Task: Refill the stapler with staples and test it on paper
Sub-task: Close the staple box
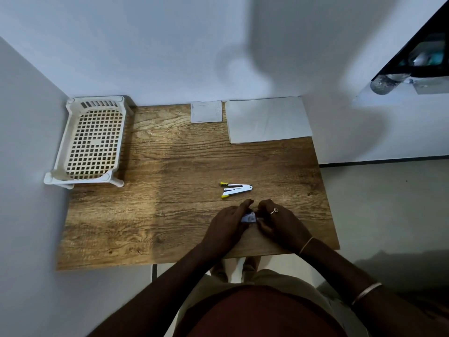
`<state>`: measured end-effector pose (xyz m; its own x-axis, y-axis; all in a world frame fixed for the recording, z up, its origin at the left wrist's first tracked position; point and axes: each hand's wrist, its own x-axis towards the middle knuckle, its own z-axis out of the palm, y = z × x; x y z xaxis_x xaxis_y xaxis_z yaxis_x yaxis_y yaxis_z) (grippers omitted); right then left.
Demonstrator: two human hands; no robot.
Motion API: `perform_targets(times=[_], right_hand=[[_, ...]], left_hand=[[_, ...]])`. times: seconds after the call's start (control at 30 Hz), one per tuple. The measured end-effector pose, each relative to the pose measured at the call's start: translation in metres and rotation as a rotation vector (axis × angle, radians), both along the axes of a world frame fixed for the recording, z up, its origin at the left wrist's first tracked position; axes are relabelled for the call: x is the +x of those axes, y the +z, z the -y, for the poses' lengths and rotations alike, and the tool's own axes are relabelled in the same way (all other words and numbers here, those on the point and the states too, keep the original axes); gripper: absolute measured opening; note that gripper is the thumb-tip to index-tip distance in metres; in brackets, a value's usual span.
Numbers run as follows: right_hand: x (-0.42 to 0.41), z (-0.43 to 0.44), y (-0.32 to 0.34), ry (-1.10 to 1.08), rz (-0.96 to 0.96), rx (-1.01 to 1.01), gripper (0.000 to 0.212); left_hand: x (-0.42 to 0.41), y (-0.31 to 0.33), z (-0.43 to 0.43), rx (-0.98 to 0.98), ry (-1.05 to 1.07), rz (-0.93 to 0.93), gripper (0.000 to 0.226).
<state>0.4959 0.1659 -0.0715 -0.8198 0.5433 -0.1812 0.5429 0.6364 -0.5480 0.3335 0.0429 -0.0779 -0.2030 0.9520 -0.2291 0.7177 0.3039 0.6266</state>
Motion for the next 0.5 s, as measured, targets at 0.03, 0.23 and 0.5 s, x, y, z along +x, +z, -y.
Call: perform_targets(times=[0.03, 0.23, 0.5], right_hand=[[0.0, -0.001, 0.0, 0.006, 0.005, -0.005, 0.033], [0.007, -0.004, 0.003, 0.011, -0.014, -0.068, 0.032], [0.019, 0.002, 0.0, -0.069, -0.01, 0.067, 0.031]], left_hand=[[0.0, 0.0, 0.0, 0.002, 0.0, 0.002, 0.062], [0.0, -0.001, 0.0, -0.013, 0.01, 0.008, 0.061], [0.0, -0.004, 0.0, -0.009, 0.014, 0.005, 0.062]])
